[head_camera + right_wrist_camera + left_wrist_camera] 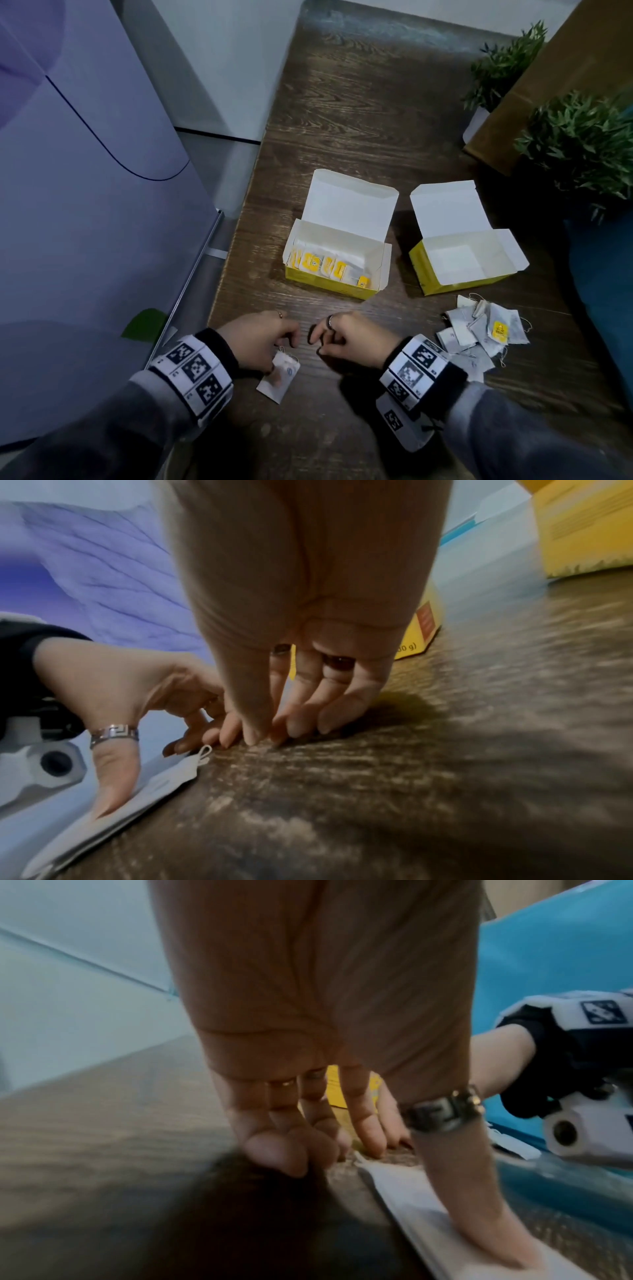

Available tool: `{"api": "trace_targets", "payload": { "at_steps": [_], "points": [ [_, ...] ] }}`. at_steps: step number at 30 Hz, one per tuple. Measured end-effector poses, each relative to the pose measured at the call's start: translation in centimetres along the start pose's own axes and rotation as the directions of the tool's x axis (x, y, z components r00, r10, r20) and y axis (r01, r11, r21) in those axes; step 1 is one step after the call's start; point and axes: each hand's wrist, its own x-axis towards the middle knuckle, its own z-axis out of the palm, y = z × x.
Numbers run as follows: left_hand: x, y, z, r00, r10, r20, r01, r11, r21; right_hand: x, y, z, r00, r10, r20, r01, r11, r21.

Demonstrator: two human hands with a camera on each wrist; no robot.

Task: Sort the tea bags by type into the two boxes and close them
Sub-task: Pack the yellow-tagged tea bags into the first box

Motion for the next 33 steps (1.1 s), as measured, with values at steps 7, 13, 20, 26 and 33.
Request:
{"api": "trace_targets", "payload": {
  "at_steps": [7,13,20,26,33],
  "points": [
    [-0.2,0.6,0.6,0.998,0.055,-0.021,-0.054,0.997,0.057,-0.5,0.2,-0.3,1.0,0.005,-0.027,-0.005,1.0,0.005],
    [-1.1,0.9,-1.7,0.983,0.097,-0.156,-0.136,0.956,-0.26,-3.8,0.4,-2.7,0.675,-0.181,-0.715,0.103,0.983,-0.152],
    [-0.5,3.6,-7.5,0.78,-0.007,-0.626,-0.302,0.872,-0.385,-4.3,2.9,-4.5,0.664,0.068,-0.744,-0.3,0.936,-0.182],
    [2.9,6.2,-9.3,0.85,-0.052,-0.524,-0.208,0.881,-0.425,-4.0,3.7,-3.7,0.677,0.034,-0.735,-0.177,0.977,-0.118],
    [6.6,7.7,-8.5,0.94,-0.041,-0.34,-0.081,0.938,-0.337,-4.1,4.0,-3.1,0.639,0.05,-0.767,-0.127,0.991,-0.041]
  ]
}}
